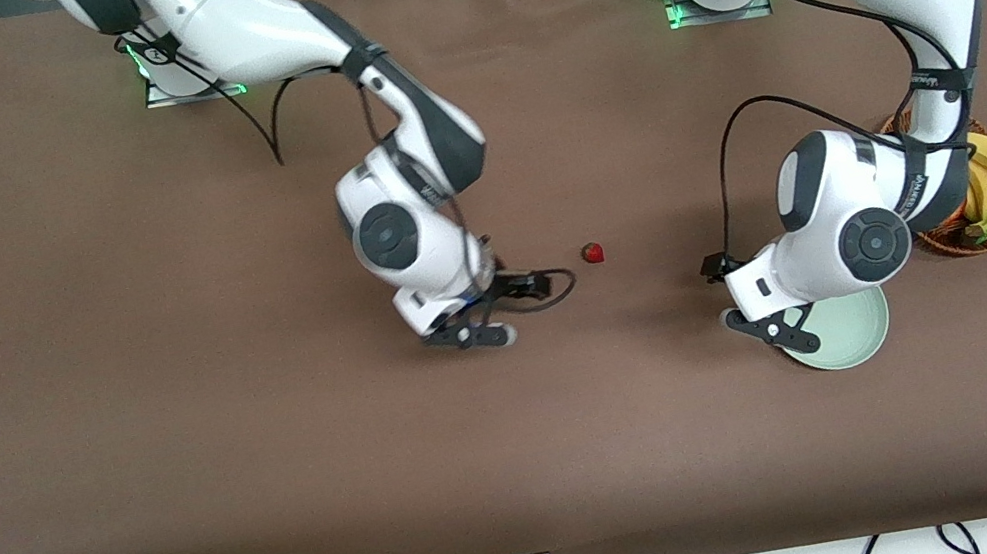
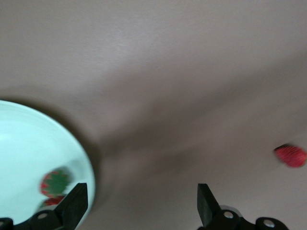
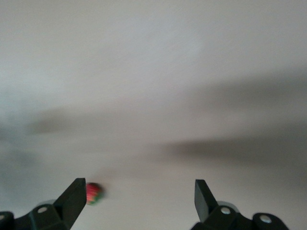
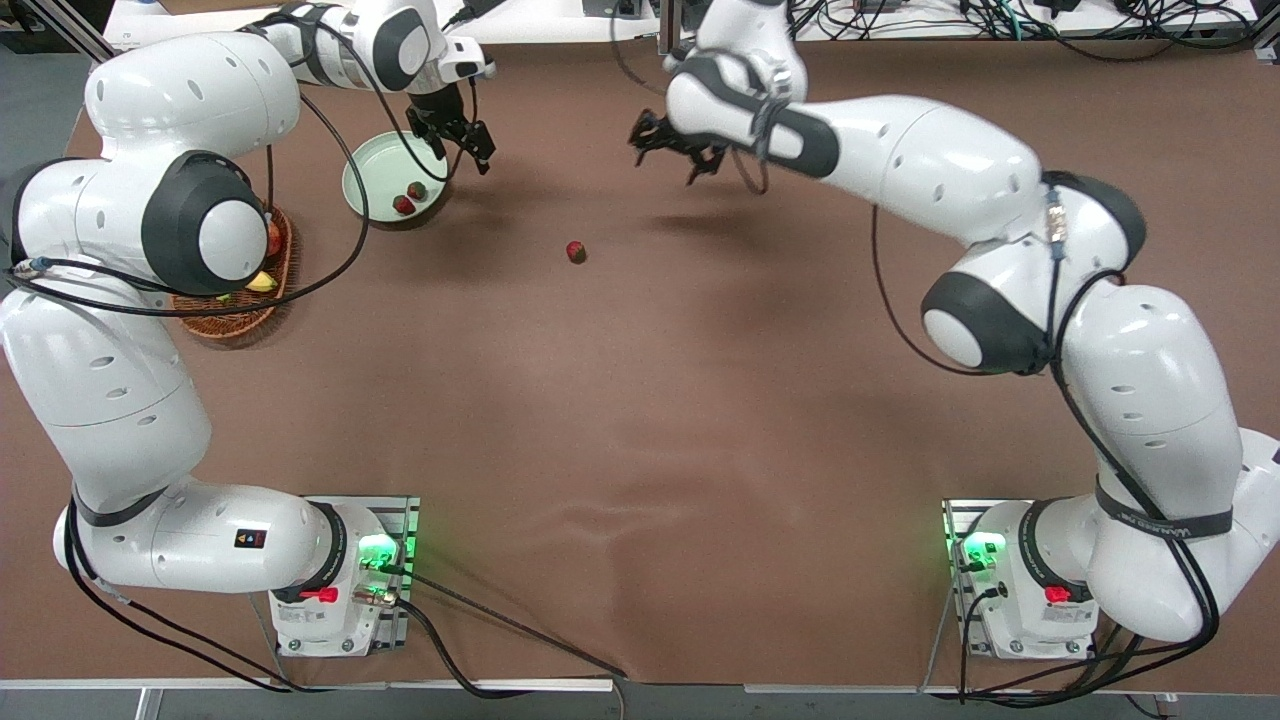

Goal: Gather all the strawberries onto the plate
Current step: 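Grasp the strawberry with the left gripper while the right arm retracts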

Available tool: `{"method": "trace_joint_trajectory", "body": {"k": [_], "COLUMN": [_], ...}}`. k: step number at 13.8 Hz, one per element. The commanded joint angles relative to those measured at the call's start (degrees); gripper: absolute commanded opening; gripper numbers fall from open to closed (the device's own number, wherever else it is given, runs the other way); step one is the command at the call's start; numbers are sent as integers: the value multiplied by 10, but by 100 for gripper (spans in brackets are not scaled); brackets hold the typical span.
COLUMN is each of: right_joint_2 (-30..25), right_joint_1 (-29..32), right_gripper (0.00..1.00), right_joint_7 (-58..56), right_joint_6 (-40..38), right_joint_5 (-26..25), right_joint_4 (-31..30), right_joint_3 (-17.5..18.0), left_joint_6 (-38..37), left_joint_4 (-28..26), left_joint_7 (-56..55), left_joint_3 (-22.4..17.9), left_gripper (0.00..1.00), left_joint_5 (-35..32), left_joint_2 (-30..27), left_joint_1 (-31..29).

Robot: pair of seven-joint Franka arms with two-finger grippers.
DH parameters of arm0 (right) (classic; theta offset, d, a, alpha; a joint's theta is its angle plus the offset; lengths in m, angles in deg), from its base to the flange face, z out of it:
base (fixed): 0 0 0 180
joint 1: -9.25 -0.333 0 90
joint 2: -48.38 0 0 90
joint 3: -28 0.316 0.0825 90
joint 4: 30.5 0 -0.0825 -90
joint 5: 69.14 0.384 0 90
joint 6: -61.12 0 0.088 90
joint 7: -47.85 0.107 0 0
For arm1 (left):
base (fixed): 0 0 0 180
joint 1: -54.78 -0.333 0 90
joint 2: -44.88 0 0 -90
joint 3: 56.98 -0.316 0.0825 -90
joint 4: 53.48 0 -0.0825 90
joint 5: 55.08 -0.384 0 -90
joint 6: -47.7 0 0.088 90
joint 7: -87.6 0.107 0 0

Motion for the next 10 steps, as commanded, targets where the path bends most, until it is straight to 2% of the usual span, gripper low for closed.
{"method": "trace_joint_trajectory", "body": {"k": [1,3,6,8,9,10], "right_joint_2": [-32,-41,-46,-53,-61,-75], "right_joint_1": [20,20,21,27,35,50], "right_gripper": [100,100,100,100,100,100], "right_joint_7": [-89,-169,-297,-338,-339,-338], "right_joint_6": [-97,-155,-236,-284,-293,-305], "right_joint_5": [-23,-26,-25,-26,-39,-73], "right_joint_4": [-13,-13,-12,-13,-13,-13], "right_joint_3": [-42,-95,-181,-208,-211,-205], "left_joint_6": [1,2,14,23,39,60], "left_joint_4": [-15,-21,-29,-32,-47,-66], "left_joint_7": [-91,-174,-326,-421,-462,-504], "left_joint_3": [22,34,33,33,34,34], "left_gripper": [100,100,100,100,100,100], "left_joint_5": [6,6,-3,-3,-3,-3], "left_joint_2": [-7,-7,-10,-9,-10,-12], "left_joint_1": [2,14,65,90,97,101]}}
